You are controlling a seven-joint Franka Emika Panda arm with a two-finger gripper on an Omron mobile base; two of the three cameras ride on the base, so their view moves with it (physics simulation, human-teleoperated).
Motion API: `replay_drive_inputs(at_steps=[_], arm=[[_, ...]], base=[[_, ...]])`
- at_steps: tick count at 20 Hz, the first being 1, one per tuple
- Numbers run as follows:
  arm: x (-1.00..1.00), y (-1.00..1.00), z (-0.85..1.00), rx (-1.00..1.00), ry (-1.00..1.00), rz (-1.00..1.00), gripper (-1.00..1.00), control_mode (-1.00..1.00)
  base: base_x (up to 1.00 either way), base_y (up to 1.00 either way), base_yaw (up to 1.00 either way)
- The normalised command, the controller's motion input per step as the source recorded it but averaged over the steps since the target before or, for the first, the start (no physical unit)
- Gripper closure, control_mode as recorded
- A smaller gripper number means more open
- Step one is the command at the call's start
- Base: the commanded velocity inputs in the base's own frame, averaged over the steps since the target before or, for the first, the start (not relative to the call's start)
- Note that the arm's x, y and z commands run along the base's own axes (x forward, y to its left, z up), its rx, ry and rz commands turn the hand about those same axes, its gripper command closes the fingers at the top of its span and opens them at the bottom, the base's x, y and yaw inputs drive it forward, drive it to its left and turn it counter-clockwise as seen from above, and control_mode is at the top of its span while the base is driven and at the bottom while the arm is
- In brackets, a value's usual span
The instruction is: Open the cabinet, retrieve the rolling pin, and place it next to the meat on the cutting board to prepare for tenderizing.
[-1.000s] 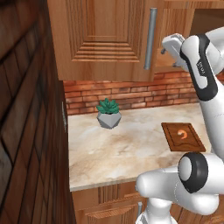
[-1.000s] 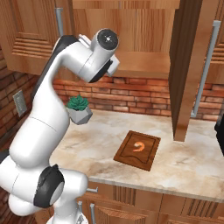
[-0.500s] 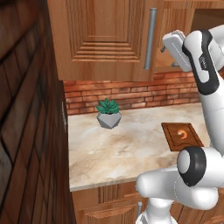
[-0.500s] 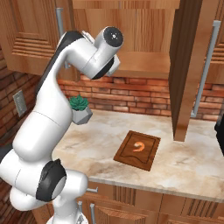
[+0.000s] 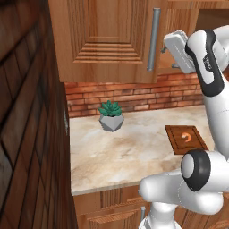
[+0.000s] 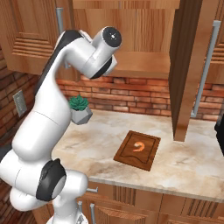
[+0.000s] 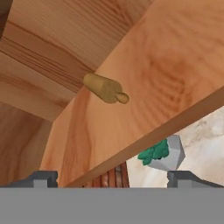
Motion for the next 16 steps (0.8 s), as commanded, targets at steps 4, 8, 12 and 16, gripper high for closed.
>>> replay_drive_inputs(at_steps=[4, 8, 12, 16], arm=[[-0.07, 0.23, 0.00, 0.00, 0.00, 0.00, -1.00, -1.00], [-0.15, 0.18, 0.00, 0.00, 0.00, 0.00, -1.00, -1.00], [-0.39, 0.15, 0.01, 0.00, 0.00, 0.01, -1.00, -1.00], [-0.22, 0.09, 0.00, 0.00, 0.00, 0.01, -1.00, -1.00]], base=[[0.00, 0.00, 0.00], [0.00, 0.00, 0.00], [0.00, 0.00, 0.00], [0.00, 0.00, 0.00]])
